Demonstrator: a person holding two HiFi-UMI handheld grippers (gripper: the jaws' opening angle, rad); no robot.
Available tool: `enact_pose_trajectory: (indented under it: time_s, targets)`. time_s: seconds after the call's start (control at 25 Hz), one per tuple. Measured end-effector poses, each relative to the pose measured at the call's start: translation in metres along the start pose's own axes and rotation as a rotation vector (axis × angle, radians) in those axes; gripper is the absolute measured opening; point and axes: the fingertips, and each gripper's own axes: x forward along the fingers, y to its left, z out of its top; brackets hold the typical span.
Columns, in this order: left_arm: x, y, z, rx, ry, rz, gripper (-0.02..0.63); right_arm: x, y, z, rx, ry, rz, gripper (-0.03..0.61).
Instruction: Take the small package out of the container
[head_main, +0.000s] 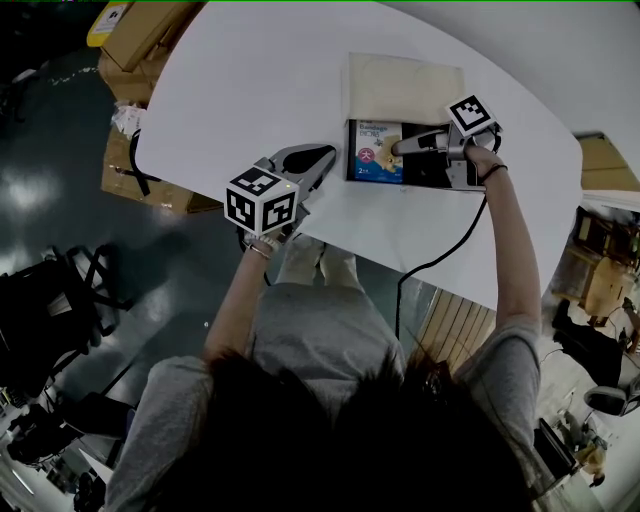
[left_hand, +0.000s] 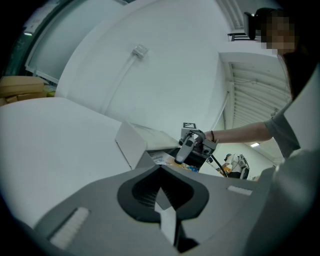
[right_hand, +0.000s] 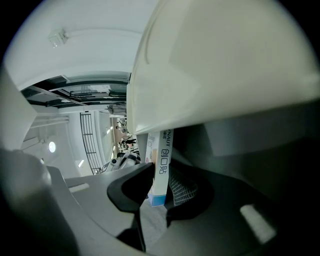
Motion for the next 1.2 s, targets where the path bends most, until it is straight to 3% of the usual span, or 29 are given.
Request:
enact_pose_trajectory:
  time_s: [1.2]
  targets:
    - [0.0, 0.003, 0.001, 0.006, -0.005, -0.032, -0.006, 0.003, 0.012, -0.01, 0.023, 0.03, 0.036, 0.104]
